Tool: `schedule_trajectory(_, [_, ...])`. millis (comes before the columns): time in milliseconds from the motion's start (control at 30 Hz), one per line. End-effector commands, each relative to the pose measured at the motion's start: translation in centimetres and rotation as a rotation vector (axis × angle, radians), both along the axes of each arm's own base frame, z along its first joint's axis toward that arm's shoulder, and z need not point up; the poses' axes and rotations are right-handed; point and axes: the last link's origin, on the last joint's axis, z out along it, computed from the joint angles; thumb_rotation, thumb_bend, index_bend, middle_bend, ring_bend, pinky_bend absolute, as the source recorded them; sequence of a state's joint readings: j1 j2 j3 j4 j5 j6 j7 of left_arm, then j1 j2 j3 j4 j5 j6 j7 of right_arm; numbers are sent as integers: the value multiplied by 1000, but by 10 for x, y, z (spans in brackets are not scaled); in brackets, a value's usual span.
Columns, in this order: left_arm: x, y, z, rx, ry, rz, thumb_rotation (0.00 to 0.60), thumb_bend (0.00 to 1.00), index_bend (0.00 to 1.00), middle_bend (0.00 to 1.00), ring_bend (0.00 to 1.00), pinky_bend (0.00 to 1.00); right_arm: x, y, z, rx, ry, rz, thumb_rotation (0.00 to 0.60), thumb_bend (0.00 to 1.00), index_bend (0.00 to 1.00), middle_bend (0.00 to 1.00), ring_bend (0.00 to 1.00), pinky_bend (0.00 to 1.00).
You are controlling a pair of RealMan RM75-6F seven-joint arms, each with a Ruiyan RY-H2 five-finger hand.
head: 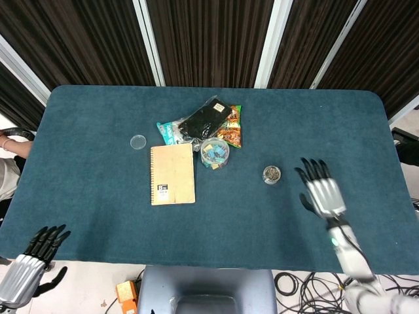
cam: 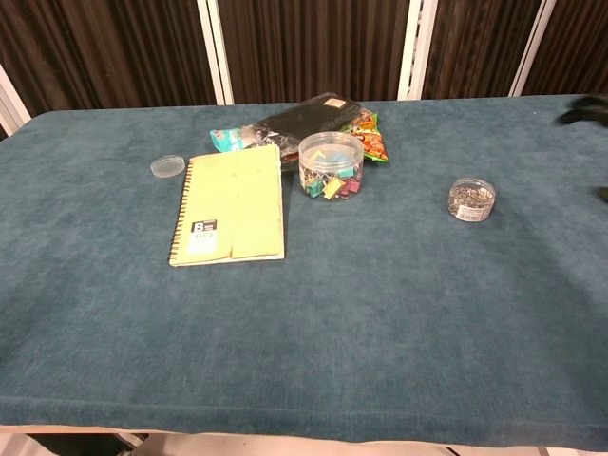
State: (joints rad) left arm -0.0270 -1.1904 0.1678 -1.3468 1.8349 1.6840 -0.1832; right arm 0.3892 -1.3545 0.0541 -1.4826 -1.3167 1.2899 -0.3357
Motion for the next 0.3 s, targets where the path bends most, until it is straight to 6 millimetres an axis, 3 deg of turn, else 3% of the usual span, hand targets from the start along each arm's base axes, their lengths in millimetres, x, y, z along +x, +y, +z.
schedule_trajectory(33, [-2, 0, 0, 41, 9, 6, 600, 380, 0, 0, 0, 0, -43, 96, 38, -59, -6, -79, 600, 358, 0, 0, 0, 0])
schedule_trajectory(167, [-6, 0, 0, 50, 32, 34, 600, 380, 0, 0, 0, 0, -59, 114, 50, -84, -2, -103, 600, 358, 0, 0, 0, 0])
schedule_trajectory(300, [-3, 1, -3, 47, 29, 33, 600, 380, 0, 0, 0, 0, -58, 113, 56, -113, -33, -90, 600, 358, 0, 0, 0, 0])
